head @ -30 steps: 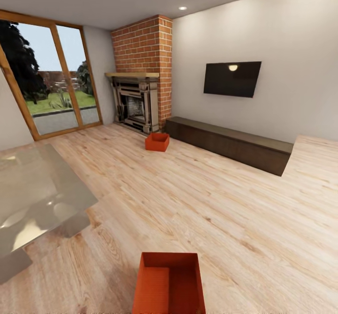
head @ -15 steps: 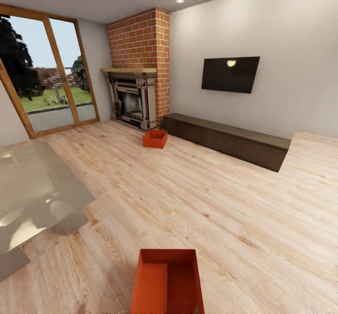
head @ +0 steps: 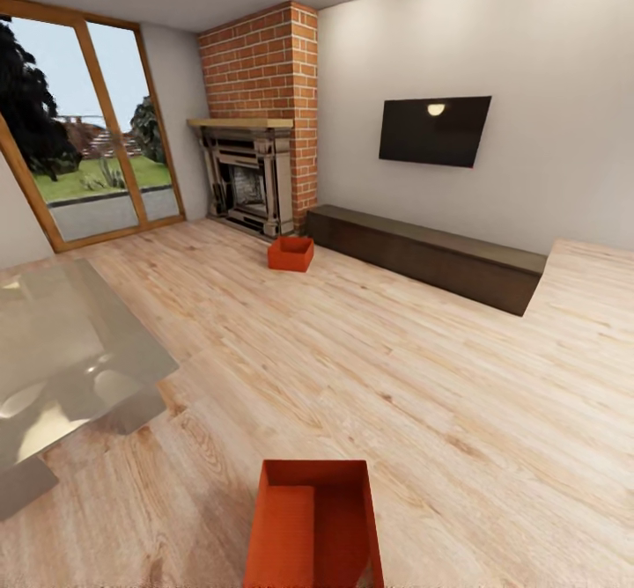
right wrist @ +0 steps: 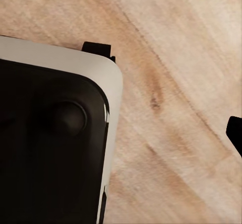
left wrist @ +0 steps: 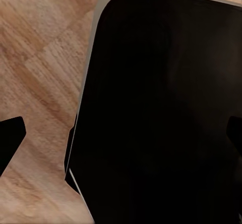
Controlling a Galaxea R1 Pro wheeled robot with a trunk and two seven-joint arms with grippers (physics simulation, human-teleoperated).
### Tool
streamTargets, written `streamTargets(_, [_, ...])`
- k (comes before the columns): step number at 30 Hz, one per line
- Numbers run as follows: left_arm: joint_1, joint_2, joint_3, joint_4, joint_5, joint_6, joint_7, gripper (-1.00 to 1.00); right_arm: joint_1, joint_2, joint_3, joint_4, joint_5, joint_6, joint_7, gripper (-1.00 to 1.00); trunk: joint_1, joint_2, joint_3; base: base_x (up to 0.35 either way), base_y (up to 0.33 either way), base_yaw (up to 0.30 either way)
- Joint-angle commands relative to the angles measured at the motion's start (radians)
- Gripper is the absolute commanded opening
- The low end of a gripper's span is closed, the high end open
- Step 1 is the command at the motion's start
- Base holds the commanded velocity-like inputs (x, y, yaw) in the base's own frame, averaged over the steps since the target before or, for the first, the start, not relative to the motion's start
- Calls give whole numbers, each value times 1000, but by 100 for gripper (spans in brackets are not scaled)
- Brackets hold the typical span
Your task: Move the two storage containers from the living room to the garage. In the garage, place one container on the floor and stack the other container on top of it (either order is fine).
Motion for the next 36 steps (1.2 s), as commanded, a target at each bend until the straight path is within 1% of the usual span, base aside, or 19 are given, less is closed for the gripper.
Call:
streamTargets(1, [0,0,0,-1,4,-2,0,100,-1,0,7,3,-10,-6,7,100,0,0,-2,0,0,0])
streamTargets(36, [0,0,0,-1,4,-2,0,100,-1,-1,7,3,-10,-2,14,100,0,0,-59,0,0,0])
